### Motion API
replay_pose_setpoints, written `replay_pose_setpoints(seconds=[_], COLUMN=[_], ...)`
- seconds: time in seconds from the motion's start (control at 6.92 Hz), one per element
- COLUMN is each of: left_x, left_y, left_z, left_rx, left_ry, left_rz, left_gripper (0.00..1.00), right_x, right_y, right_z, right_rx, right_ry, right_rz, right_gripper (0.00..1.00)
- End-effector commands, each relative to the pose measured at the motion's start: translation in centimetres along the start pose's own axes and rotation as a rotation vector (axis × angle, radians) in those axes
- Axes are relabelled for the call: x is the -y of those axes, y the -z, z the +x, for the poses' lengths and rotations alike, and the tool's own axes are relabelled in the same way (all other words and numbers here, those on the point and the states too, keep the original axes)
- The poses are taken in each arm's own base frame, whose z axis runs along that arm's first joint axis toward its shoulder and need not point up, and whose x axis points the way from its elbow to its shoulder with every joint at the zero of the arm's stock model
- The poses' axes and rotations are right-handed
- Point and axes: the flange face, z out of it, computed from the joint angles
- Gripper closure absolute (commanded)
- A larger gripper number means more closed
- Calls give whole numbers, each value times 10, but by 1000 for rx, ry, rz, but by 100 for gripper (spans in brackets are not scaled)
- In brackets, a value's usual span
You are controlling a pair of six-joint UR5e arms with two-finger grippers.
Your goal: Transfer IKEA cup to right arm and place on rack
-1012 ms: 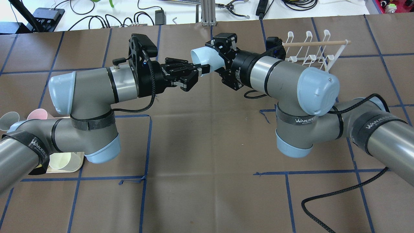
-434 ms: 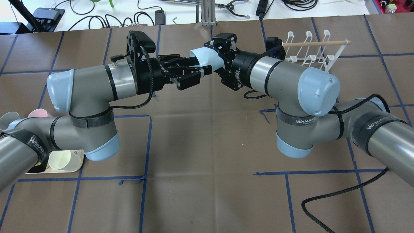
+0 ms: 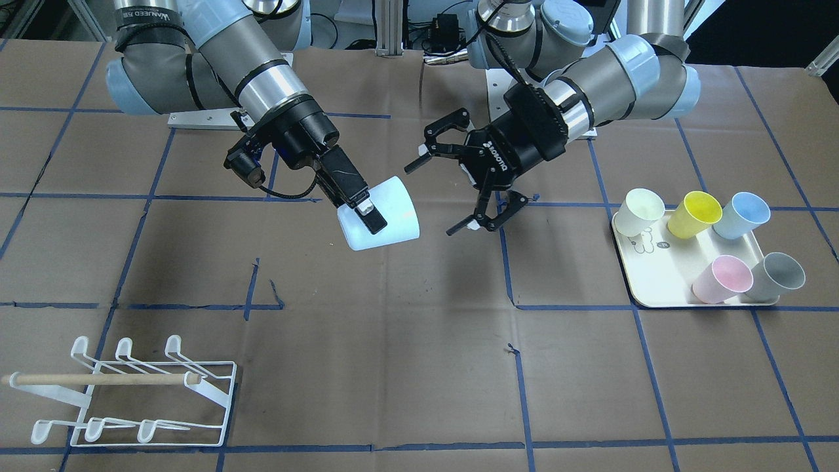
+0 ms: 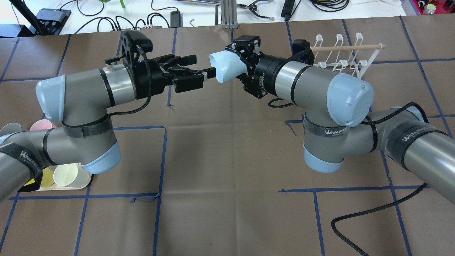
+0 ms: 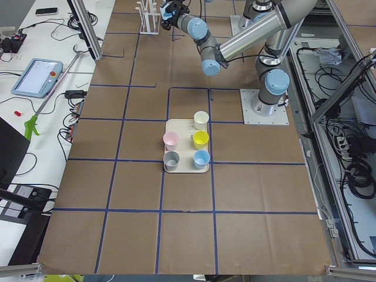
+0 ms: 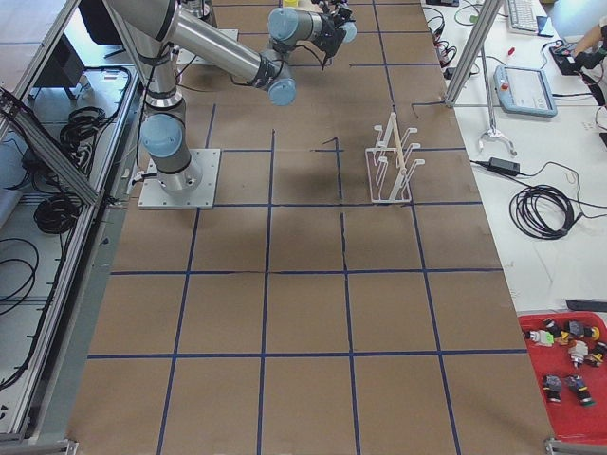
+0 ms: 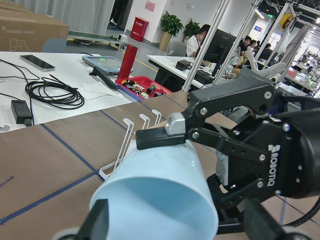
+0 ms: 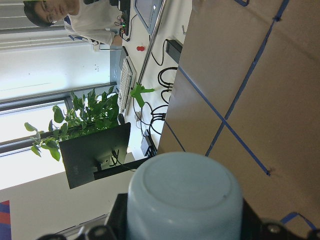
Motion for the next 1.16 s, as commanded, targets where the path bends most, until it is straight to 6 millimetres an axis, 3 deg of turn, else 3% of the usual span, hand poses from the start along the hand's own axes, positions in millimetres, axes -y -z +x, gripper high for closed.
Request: replay_pose_setpoints(seconds=[0.0,0.43,0.58,0.72,1.01], left_x=[14,39,50,66,102], left_y=[46,53,47,36,37], left_z=[-40,-91,-101,-99,-71], left_rx=[119,535,659,782,847], left_ry=[64,263,314,351,486], left_rz=[48,-116,-243,-429,-760], left_gripper=[1,1,1,1,1], right_x=[13,83,94,108,140], right_y=[1,20,28,33,22], right_z=[-8,-11,-16,-33,-36], right_rx=[20,19,39,33,-96], right_ry=[52,328,427,522,751], right_rz=[21,182,218,313,478], right_gripper=[70,73,73,76,77])
